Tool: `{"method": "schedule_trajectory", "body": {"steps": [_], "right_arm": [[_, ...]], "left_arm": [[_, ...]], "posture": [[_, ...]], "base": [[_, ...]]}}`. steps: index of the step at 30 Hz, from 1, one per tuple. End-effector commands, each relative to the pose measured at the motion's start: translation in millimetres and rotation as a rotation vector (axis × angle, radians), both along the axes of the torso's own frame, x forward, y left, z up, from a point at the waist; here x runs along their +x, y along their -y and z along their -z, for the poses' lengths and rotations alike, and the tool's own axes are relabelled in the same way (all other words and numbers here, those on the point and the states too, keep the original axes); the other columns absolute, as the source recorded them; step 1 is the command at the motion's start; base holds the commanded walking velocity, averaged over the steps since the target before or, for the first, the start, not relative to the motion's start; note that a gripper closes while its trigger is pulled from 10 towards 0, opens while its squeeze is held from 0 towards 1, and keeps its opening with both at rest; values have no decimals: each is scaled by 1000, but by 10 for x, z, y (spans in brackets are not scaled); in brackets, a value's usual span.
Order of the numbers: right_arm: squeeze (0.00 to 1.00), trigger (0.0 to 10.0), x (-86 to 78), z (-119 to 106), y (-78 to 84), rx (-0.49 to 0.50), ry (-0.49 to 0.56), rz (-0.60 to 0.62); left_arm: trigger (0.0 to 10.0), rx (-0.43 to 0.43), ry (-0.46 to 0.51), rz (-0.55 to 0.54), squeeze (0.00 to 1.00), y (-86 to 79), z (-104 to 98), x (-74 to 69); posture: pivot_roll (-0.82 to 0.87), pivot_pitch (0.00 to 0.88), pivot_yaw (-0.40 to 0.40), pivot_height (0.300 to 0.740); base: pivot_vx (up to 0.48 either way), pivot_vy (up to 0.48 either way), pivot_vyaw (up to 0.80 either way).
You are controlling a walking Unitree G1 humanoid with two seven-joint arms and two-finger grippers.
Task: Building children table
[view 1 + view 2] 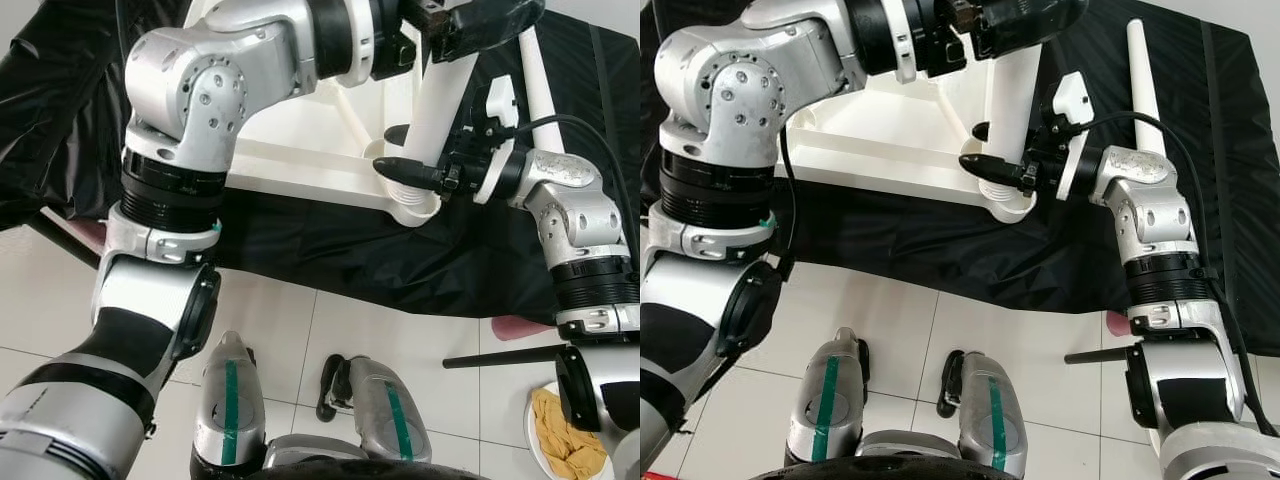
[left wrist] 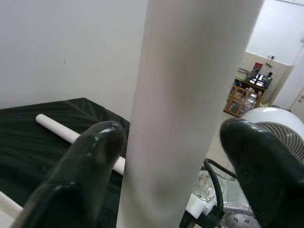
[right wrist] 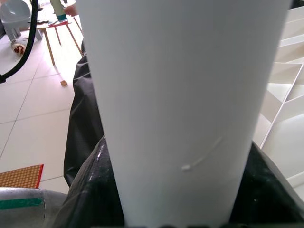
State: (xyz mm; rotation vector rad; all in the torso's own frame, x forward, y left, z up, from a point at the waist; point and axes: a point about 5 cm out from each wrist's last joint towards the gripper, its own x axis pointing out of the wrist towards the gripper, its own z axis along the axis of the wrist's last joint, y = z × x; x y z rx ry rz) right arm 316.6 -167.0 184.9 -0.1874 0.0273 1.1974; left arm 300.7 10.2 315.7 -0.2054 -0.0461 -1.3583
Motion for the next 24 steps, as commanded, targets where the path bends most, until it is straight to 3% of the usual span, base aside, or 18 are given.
{"method": "schedule_trajectory", "body": {"steps": [1,17,18,19,20,21,24], "right_arm": [[0,10000,-10,-33,26,-19,12,-5],[0,10000,43,-90,28,20,-12,60],[0,10000,53,-100,27,33,-16,72],[0,10000,53,-100,27,33,-16,72],[318,10000,53,-104,21,45,-20,79],[1000,10000,64,-118,15,66,-16,96],[1000,10000,77,-137,9,85,-2,121]], "left_arm": [[0,8,-2,19,0,52,-32,-5],[0,16,29,-31,0,56,-101,49],[7569,35,39,-51,0,57,-99,63],[7569,35,39,-51,0,57,-99,63],[10000,51,42,-70,0,58,-90,76],[10000,67,48,-93,0,56,-81,89],[10000,88,56,-132,0,49,-72,108]], "posture": [[104,7,-78,740],[99,16,-88,740],[99,16,-88,740],[99,16,-88,740],[99,18,-88,740],[98,18,-88,740],[98,17,-88,740]], "base": [[0,0,0],[0,0,0],[0,0,0],[0,0,0],[0,0,0],[0,0,0],[0,0,0]]}}
